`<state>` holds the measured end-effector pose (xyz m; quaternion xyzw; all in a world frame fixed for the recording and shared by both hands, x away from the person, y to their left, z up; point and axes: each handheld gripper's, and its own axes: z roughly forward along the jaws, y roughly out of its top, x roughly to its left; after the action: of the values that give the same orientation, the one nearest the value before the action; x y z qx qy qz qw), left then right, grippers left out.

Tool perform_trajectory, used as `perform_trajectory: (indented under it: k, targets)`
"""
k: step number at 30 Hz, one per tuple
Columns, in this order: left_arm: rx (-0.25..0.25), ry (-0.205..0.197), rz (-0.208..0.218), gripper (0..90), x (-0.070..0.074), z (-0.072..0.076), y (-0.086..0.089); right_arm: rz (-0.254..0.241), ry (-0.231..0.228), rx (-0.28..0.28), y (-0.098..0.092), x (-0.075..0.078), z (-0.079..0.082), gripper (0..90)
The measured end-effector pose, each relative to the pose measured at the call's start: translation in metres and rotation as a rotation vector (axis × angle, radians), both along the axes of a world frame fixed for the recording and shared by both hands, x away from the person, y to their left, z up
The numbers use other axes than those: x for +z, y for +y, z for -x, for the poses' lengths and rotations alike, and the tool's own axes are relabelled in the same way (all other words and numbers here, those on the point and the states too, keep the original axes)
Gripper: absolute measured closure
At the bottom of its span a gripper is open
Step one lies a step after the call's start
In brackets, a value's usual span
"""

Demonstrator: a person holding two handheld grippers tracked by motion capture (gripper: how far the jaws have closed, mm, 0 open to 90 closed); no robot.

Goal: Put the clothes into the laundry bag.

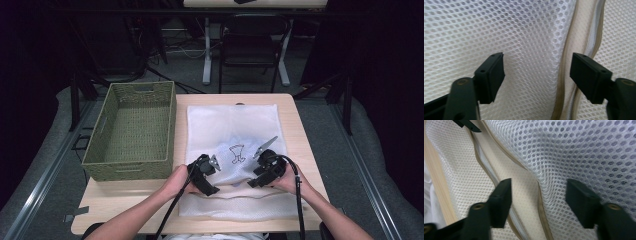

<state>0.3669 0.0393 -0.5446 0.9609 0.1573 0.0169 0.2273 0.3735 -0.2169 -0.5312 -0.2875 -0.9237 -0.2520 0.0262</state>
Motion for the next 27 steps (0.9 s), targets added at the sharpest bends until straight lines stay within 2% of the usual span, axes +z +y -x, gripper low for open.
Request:
perform_trajectory:
  k: [2,4,9,12,19,22,27]
  targets:
    - [0.021,-0.016,0.018,21.8,0.007,-0.001,0.002,-0.004,-0.018,-0.008,0.0,0.004,0.003,23.0]
    - [0.038,-0.03,0.048,18.7,0.015,-0.003,0.005,-0.008,-0.034,-0.016,-0.001,0.008,0.005,16.4]
    - [0.093,-0.058,0.105,14.3,0.029,-0.005,0.012,-0.024,-0.081,-0.053,-0.005,0.022,0.007,6.4]
    - [0.119,-0.065,0.117,12.1,0.035,-0.004,0.017,-0.032,-0.115,-0.071,-0.007,0.031,0.008,2.3]
    - [0.16,-0.115,0.132,9.6,0.05,0.001,0.031,-0.032,-0.185,-0.078,-0.007,0.051,0.016,0.0]
    - [0.181,-0.145,0.147,9.3,0.058,0.006,0.04,-0.031,-0.205,-0.081,-0.007,0.057,0.019,0.0]
    - [0.207,-0.174,0.162,9.1,0.07,0.014,0.055,-0.03,-0.236,-0.094,-0.01,0.065,0.028,0.0]
